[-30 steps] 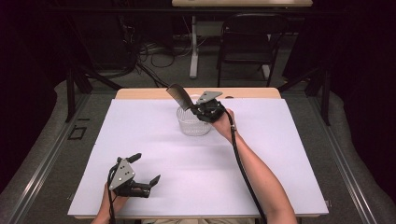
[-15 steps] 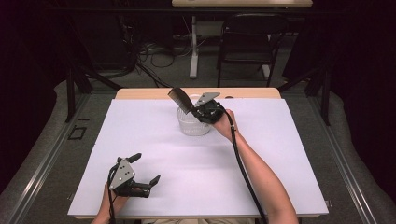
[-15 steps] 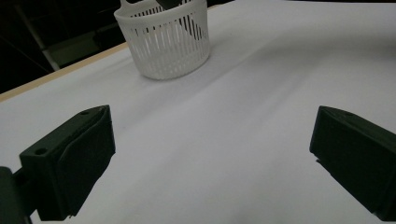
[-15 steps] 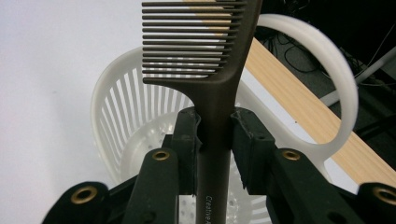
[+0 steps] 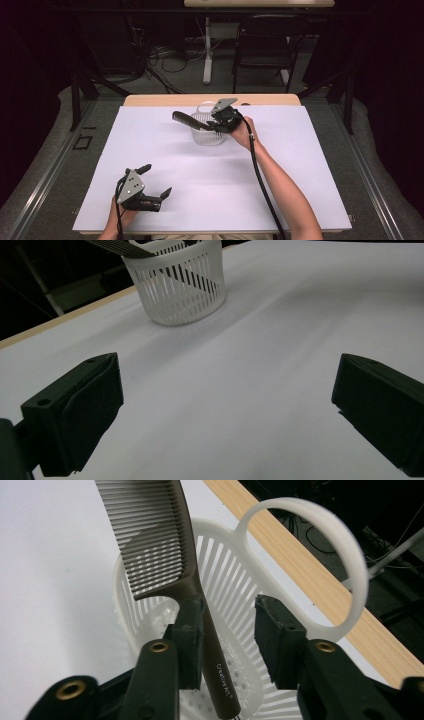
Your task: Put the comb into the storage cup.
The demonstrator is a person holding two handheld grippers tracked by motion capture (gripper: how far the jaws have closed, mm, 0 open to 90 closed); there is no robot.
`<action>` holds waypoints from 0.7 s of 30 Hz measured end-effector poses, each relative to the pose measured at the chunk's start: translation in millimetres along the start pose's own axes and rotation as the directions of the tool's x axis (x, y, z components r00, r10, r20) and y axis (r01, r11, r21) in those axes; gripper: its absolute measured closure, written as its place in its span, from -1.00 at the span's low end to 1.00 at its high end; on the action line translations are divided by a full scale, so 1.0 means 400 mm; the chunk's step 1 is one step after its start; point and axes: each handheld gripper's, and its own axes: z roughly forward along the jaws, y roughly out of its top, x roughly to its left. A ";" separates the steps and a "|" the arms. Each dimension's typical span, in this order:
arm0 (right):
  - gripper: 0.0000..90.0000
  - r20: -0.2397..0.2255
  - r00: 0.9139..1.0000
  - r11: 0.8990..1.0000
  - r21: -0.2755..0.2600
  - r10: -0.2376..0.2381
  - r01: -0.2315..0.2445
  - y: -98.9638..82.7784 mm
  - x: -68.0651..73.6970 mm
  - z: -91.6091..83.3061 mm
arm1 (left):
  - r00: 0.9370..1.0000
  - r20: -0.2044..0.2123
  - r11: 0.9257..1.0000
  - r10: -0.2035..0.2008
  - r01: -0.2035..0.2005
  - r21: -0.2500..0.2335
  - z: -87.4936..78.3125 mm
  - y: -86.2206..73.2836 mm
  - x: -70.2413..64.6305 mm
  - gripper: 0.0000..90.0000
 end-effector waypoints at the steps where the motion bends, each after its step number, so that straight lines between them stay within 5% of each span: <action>1: 0.34 0.001 1.000 1.000 -0.003 0.008 -0.008 0.001 0.000 -0.006 | 1.000 0.001 1.000 0.000 0.000 0.000 0.000 0.000 0.000 -0.99; 21: -0.59 -0.083 0.992 0.995 0.029 0.094 -0.092 -0.003 -0.008 -0.096 | 1.000 0.008 1.000 0.005 -0.005 0.005 0.010 0.002 -0.002 -0.99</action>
